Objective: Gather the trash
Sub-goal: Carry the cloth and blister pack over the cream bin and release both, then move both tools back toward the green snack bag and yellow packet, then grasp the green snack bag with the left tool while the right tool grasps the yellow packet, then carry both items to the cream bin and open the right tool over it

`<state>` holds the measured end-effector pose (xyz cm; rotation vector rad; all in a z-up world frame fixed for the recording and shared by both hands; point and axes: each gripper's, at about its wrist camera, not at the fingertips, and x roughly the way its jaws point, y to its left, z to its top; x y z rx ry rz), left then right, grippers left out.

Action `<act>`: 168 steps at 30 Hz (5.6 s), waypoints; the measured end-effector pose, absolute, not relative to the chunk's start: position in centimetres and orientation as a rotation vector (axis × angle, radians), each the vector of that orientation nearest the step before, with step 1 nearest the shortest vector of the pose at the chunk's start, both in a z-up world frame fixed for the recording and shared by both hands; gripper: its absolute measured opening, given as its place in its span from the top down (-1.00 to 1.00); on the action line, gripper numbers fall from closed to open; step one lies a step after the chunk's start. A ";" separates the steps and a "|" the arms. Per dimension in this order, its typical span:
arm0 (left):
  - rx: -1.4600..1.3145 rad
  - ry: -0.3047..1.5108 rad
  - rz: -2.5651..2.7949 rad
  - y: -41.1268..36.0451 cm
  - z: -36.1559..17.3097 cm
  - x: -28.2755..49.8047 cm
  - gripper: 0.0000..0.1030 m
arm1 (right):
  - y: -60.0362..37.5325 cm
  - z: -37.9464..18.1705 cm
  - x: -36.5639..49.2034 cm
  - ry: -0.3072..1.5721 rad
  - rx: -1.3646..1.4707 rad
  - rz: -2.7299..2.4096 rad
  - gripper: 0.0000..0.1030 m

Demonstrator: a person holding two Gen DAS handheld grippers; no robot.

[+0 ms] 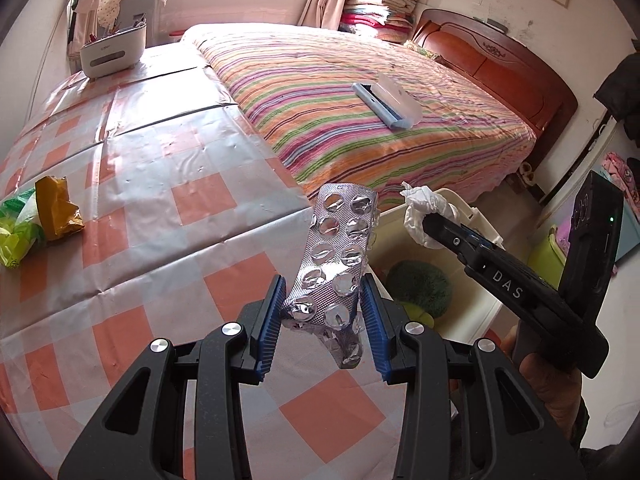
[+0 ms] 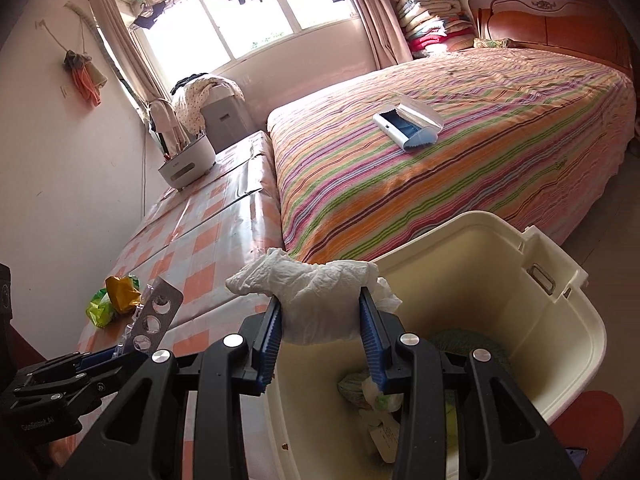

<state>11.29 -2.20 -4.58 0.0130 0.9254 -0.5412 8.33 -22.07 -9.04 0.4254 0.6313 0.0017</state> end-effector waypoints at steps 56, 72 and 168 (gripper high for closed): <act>-0.010 0.919 -0.606 -9.4 -5.6 12.9 -0.47 | -29.0 -7.3 3.7 0.331 0.681 -0.158 -0.13; -0.114 0.801 -0.332 2.8 -2.1 16.3 -0.58 | -25.1 -7.5 5.9 0.394 0.632 -0.079 -0.13; -0.294 0.891 0.057 26.6 -5.6 18.0 0.33 | 2.9 -9.5 20.6 0.809 0.107 0.506 0.68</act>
